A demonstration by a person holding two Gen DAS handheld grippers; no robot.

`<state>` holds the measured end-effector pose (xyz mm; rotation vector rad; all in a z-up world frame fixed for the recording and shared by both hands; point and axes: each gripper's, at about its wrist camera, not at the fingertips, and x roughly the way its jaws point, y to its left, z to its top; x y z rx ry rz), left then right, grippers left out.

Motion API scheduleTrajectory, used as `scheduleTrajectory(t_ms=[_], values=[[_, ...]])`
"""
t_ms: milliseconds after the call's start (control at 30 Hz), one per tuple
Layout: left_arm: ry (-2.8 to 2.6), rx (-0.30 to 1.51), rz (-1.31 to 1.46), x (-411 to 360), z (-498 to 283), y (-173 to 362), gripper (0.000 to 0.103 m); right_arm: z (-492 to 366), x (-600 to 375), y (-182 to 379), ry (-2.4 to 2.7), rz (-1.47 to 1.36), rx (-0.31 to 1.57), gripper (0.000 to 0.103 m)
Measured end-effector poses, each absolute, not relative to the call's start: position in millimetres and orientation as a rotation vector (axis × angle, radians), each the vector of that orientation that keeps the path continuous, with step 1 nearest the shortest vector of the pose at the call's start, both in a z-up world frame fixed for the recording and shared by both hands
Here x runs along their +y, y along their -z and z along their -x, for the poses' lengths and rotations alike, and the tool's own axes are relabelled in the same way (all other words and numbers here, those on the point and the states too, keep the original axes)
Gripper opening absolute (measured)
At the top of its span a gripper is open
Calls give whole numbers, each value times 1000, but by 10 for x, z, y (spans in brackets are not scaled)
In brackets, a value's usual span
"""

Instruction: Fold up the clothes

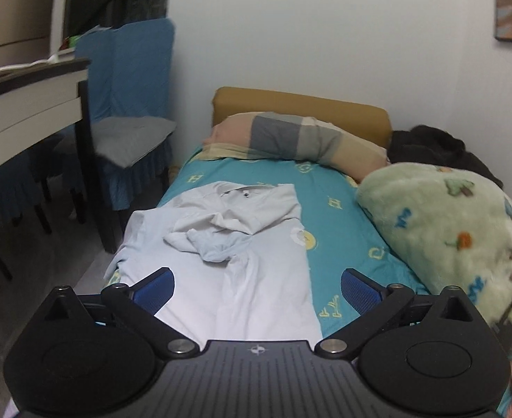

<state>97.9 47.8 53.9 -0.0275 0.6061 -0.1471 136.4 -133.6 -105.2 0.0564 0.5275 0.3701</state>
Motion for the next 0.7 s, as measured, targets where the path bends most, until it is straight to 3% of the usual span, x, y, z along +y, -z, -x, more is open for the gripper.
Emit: scheduleTrajectory(t_ms=[67,167,567,600,633,667,700], values=[[180,593,45,509,-972,-541,103,-1629,-1271,1031,-388,-60,552,74],[190,525,55,615,-1004,-488,103,-2139,-1156,1002,-414,-81,600,64],[11,528,352,1370,-1619,-6,103,-4129,157,1309,-492,243,678,62],[-11,517,315,1384,-1676,16,103,-4221,258,1372,-511,282,693,55],[-32,511,298,1404,-1718,37,103,-4312,352,1426,-516,324,711,21],[-53,507,288,1426,-1755,58,103,-4383,419,1452,-516,353,717,9],[-73,503,279,1448,-1791,78,103,-4434,456,1440,-525,356,706,9]])
